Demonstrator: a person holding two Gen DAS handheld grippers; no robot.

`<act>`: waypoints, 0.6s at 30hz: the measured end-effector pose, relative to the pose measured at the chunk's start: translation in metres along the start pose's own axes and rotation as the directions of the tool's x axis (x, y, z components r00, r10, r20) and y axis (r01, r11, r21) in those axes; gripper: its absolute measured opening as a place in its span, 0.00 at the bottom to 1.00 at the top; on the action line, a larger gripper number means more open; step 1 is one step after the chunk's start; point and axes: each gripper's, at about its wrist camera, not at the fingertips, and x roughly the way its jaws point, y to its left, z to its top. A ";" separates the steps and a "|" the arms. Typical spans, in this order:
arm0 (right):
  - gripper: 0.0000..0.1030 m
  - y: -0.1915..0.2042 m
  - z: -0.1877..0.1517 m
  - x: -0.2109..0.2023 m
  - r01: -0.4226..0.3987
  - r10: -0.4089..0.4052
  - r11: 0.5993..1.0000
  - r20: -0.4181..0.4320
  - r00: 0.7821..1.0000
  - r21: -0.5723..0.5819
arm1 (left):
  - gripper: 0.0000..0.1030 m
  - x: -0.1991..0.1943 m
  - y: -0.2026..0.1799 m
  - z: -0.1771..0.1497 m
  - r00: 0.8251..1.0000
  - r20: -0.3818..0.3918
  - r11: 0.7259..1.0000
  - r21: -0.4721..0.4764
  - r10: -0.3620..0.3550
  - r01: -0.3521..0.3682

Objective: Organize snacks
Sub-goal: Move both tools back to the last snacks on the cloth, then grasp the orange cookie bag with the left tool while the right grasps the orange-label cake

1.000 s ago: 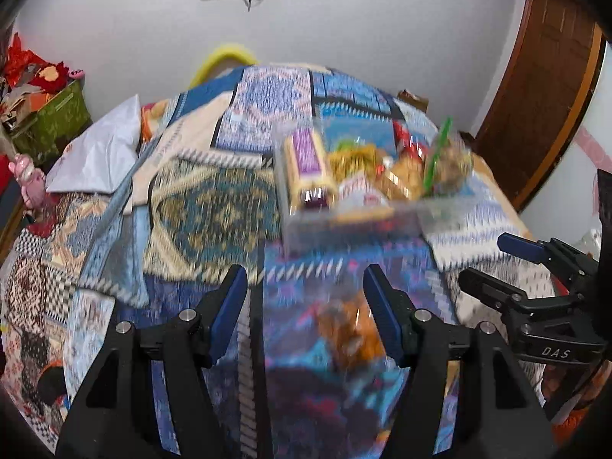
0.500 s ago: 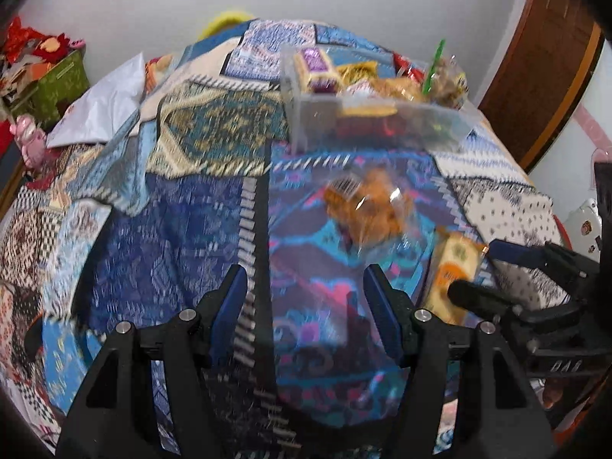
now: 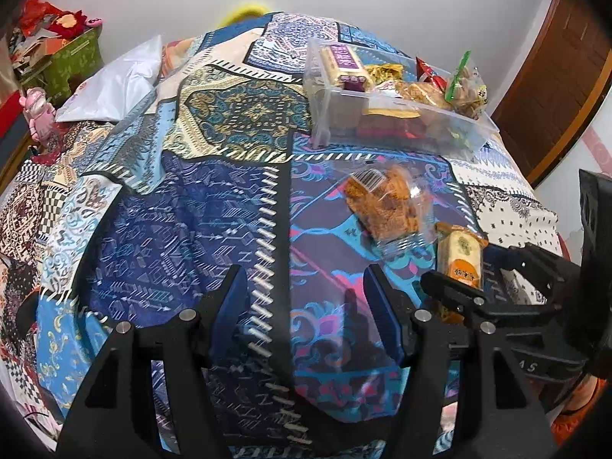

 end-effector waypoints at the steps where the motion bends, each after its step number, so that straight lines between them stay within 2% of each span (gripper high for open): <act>1: 0.65 -0.002 -0.001 -0.002 -0.004 0.004 1.000 0.003 1.000 -0.003 | 0.61 0.002 -0.003 0.002 1.000 -0.002 1.000 0.003 -0.003 0.003; 3: 0.54 -0.009 -0.002 -0.006 -0.008 0.008 1.000 0.007 1.000 0.001 | 0.61 0.006 -0.012 0.007 1.000 -0.005 1.000 0.015 -0.012 0.013; 6: 0.49 -0.022 -0.003 -0.013 -0.012 0.012 1.000 0.022 1.000 0.020 | 0.61 0.011 -0.025 0.015 1.000 -0.005 0.999 0.028 -0.030 0.030; 11: 0.45 -0.043 -0.003 -0.023 -0.002 -0.001 0.998 0.054 0.999 0.056 | 0.66 0.025 -0.044 0.031 0.998 -0.017 0.998 0.032 -0.052 0.053; 12: 0.41 -0.049 -0.003 -0.026 0.002 -0.006 0.998 0.063 0.998 0.064 | 0.66 0.030 -0.047 0.034 0.998 -0.023 0.998 0.029 -0.056 0.057; 18: 0.39 -0.067 0.000 -0.030 -0.006 -0.003 0.995 0.082 0.997 0.102 | 0.66 0.057 -0.056 0.049 0.996 -0.064 0.998 0.013 -0.059 0.060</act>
